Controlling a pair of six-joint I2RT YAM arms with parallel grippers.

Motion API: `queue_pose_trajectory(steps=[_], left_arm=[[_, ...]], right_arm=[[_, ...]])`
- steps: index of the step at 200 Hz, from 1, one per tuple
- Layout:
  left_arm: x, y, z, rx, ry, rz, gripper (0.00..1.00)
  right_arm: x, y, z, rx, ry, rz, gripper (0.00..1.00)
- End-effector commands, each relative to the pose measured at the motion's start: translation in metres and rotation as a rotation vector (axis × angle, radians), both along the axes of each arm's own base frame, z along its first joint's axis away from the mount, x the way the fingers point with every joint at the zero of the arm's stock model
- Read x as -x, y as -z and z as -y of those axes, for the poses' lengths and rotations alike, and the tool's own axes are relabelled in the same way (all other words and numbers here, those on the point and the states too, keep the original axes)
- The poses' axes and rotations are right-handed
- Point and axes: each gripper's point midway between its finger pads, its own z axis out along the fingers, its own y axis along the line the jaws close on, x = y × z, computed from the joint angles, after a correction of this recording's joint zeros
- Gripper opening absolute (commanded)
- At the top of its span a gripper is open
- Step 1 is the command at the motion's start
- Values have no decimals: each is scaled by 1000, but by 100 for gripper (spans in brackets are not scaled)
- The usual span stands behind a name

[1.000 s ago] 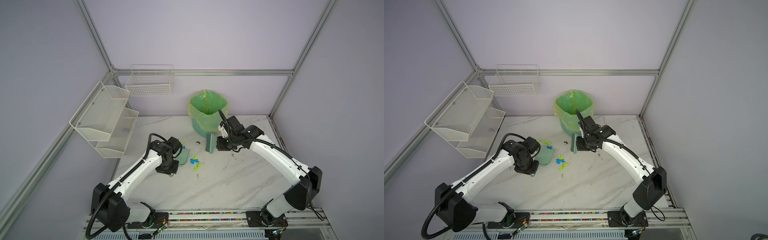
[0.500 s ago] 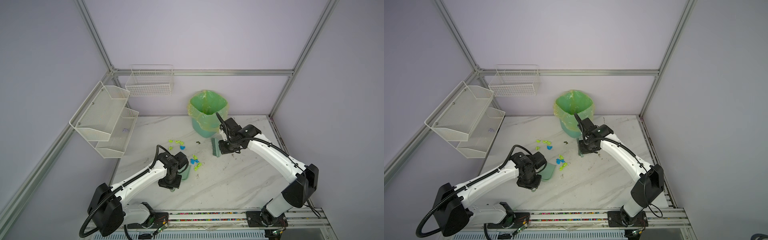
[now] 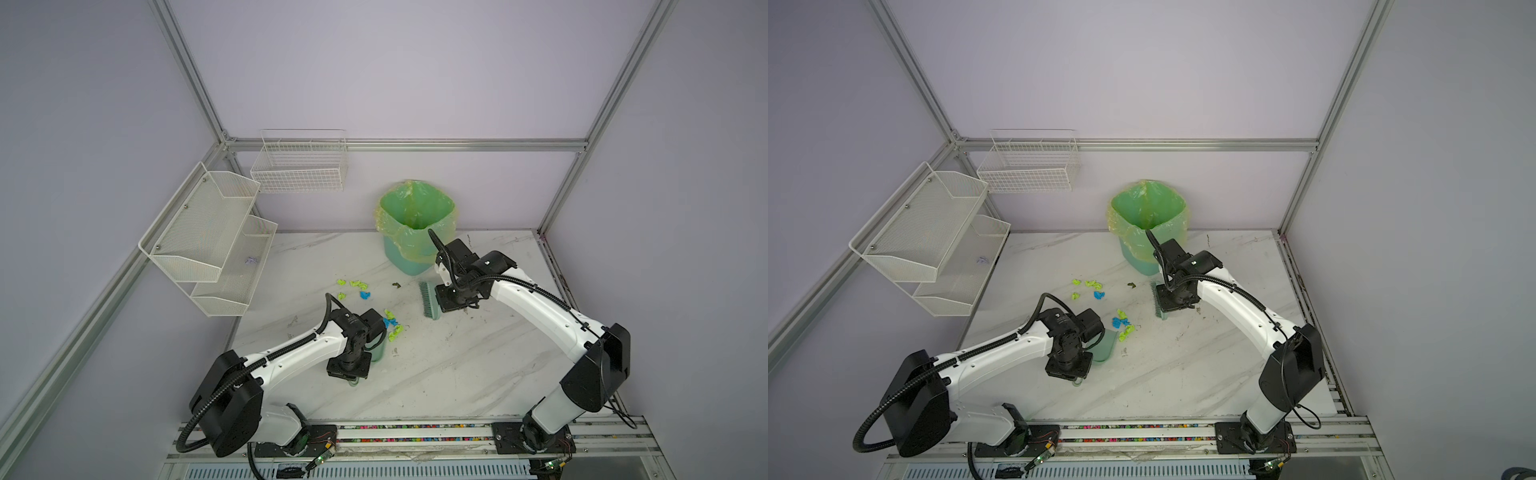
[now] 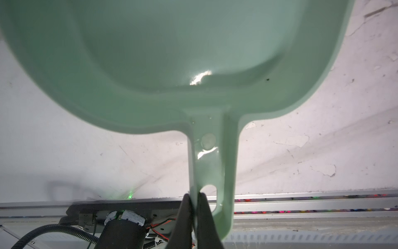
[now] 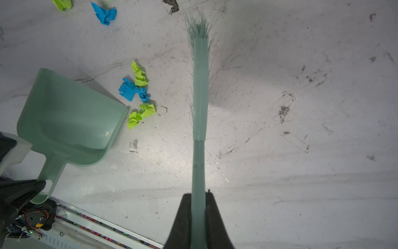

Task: Sweep away the paper scraps from the table

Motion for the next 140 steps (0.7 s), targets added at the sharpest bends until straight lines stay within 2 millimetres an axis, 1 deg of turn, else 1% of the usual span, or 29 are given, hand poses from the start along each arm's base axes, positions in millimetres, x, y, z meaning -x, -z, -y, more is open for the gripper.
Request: queue_pose_trajectory(steps=[1,27,45,75,112,140], left_arm=[[1,-7,7,42,14,1,0],[5,-14,10,72,19,-4,0],[12,-16,14,109,20,-25,0],[21,-19,14,142,22,-41,0],[29,-14,9,131,28,-73,0],[35,-13,5,115,43,-99,0]], right_arm=[[2,4,-7,7,-39,-7,0],[-1,6,-14,15,-53,-7,0],[-3,7,-17,29,-60,-4,0],[-5,8,-24,31,-73,-1,0],[-3,11,-32,43,-92,-4,0],[-1,11,-34,47,-98,-7,0]])
